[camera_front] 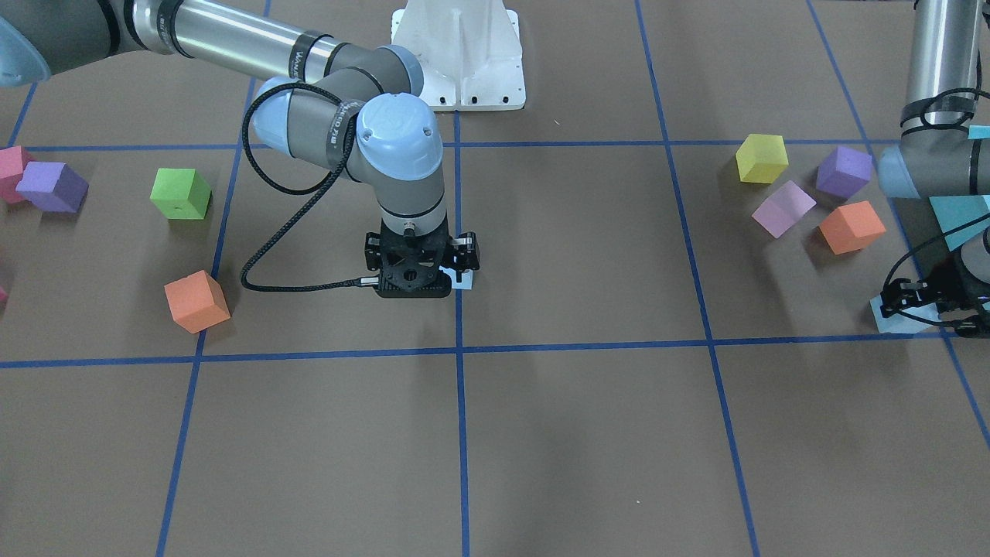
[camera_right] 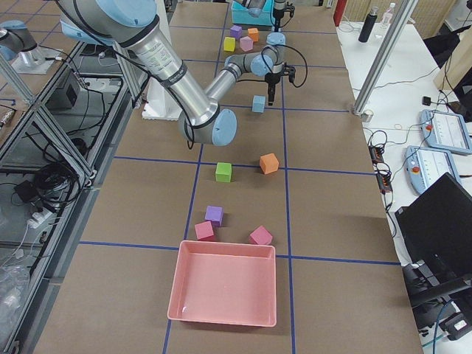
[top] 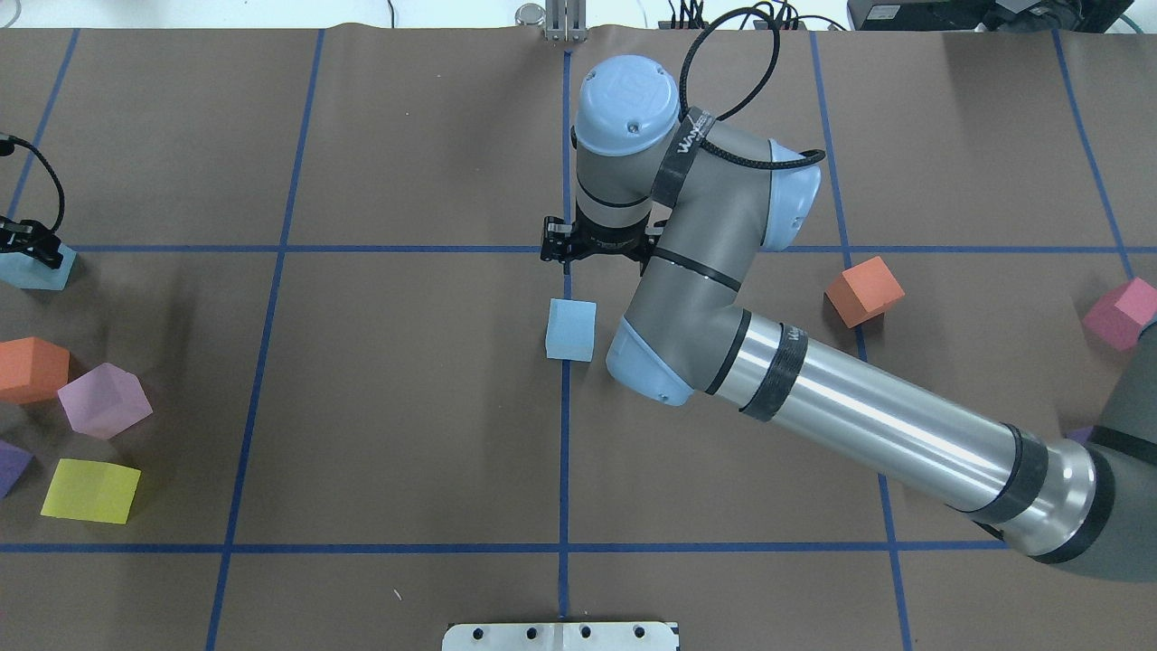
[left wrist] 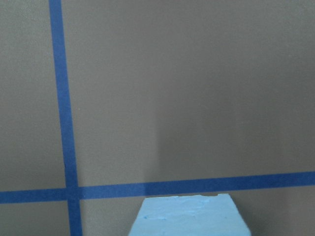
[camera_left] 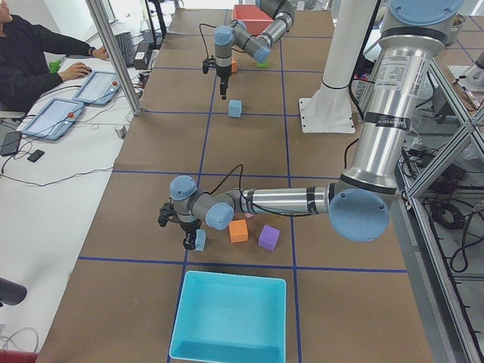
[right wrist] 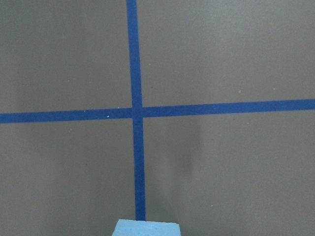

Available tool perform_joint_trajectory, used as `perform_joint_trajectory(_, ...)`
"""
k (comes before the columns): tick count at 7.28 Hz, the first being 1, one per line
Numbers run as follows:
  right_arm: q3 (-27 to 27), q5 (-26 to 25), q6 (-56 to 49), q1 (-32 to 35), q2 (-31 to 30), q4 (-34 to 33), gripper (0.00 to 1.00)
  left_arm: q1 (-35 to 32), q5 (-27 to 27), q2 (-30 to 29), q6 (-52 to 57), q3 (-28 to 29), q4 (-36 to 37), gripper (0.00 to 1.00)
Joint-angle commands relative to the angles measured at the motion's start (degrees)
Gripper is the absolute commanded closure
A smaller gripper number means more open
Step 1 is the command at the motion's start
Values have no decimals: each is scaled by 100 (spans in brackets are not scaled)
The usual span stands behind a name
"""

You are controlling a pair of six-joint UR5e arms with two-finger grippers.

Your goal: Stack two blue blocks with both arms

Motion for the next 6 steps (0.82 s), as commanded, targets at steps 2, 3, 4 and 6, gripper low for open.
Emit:
perform_joint_trajectory(2, 838, 998, -1574, 1425, -818, -576, 0, 9, -76, -85, -25, -261, 113, 41)
perform_joint_trajectory(3, 935, 1288, -2399, 1996, -1101, -794, 0, 9, -668, -269, -304, -420, 384, 41)
perform_joint_trajectory(4, 1101, 1395, -3268, 2454, -1330, -1179, 0, -17, -1022, -523, -654, -891, 1022, 41)
perform_joint_trajectory(6, 1156, 1580, -4842, 3421, -1620, -1971, 0, 26, -1034, -1312, -1453, -2234, 2979, 41)
